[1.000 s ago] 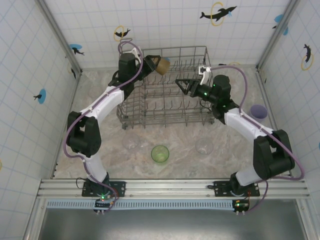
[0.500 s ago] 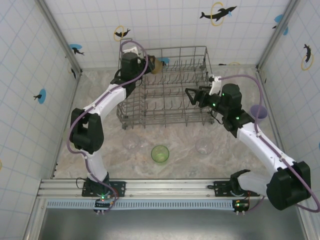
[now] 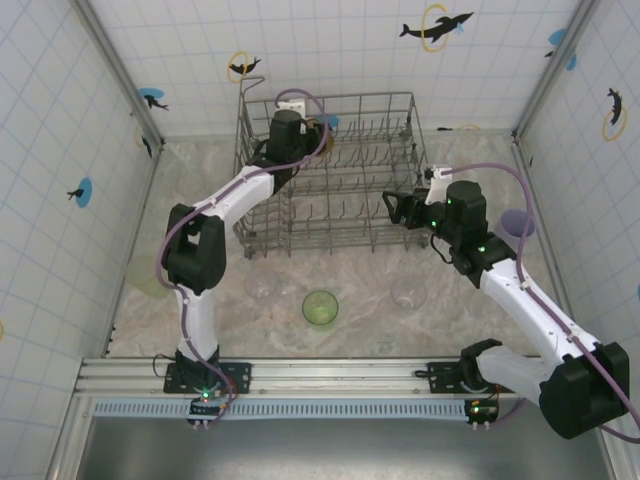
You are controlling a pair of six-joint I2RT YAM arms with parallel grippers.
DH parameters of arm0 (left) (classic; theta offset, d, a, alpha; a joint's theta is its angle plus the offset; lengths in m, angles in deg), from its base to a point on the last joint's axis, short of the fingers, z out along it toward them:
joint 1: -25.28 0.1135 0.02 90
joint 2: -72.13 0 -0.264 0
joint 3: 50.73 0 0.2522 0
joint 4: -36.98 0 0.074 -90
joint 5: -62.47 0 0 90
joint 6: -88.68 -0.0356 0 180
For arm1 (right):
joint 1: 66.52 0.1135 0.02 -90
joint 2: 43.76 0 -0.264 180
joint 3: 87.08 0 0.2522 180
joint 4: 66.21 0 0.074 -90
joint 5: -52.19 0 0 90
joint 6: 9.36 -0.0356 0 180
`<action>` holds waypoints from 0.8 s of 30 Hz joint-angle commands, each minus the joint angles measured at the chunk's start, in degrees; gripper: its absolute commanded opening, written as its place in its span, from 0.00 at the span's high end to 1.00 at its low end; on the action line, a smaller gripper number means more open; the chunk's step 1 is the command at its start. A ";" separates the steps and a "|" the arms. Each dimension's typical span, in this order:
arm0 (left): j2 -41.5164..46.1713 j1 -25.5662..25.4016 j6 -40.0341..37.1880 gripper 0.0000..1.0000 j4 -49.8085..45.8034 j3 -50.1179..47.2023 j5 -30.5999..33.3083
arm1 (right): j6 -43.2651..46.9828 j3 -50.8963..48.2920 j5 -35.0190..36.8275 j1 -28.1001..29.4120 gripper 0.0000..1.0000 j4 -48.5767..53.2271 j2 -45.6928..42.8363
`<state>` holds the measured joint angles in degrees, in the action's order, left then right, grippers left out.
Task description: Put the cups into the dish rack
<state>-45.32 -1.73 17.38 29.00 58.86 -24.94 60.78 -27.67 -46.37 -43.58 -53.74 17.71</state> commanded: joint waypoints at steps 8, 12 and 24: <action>-2.78 0.37 -6.99 1.00 -0.86 2.12 4.12 | 1.39 -1.16 2.27 0.55 0.08 1.00 -1.07; -3.70 0.37 -7.60 1.00 -1.12 2.08 4.69 | 1.54 -1.19 2.32 0.53 0.08 0.88 -0.57; -6.00 0.36 -10.37 1.00 1.39 1.39 4.23 | 1.44 0.24 1.60 0.80 0.08 1.30 -0.21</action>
<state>-49.62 -1.64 9.05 29.00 58.86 -20.67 61.90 -27.67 -44.91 -43.20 -52.52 17.71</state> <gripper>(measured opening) 0.600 0.914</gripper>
